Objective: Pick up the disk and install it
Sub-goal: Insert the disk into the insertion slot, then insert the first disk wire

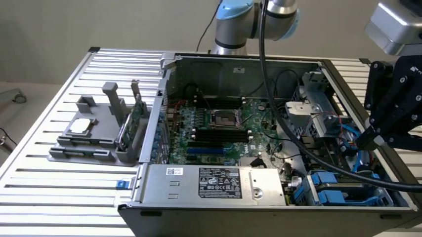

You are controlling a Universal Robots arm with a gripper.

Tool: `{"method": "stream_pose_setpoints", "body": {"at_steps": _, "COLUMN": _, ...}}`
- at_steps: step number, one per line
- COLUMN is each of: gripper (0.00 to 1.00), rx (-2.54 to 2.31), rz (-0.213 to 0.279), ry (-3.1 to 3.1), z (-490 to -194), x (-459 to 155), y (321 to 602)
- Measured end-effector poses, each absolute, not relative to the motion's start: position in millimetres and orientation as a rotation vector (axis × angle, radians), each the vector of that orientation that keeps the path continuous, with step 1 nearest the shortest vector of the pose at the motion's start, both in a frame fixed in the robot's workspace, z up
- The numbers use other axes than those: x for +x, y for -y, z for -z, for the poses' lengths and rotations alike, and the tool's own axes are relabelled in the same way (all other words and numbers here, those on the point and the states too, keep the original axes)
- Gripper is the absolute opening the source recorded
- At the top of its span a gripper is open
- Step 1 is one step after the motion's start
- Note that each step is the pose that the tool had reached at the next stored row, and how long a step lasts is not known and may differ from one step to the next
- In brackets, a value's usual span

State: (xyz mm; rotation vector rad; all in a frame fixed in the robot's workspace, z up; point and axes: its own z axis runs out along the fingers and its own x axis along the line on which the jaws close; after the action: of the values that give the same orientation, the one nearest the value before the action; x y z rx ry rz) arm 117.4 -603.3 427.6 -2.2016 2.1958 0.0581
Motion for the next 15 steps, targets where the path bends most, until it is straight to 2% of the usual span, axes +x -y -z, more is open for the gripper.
{"method": "stream_pose_setpoints", "body": {"at_steps": 15, "gripper": 0.11, "rx": -2.203, "rz": -0.059, "ry": -2.194, "z": -427.6, "x": 126.0, "y": 603.3}}
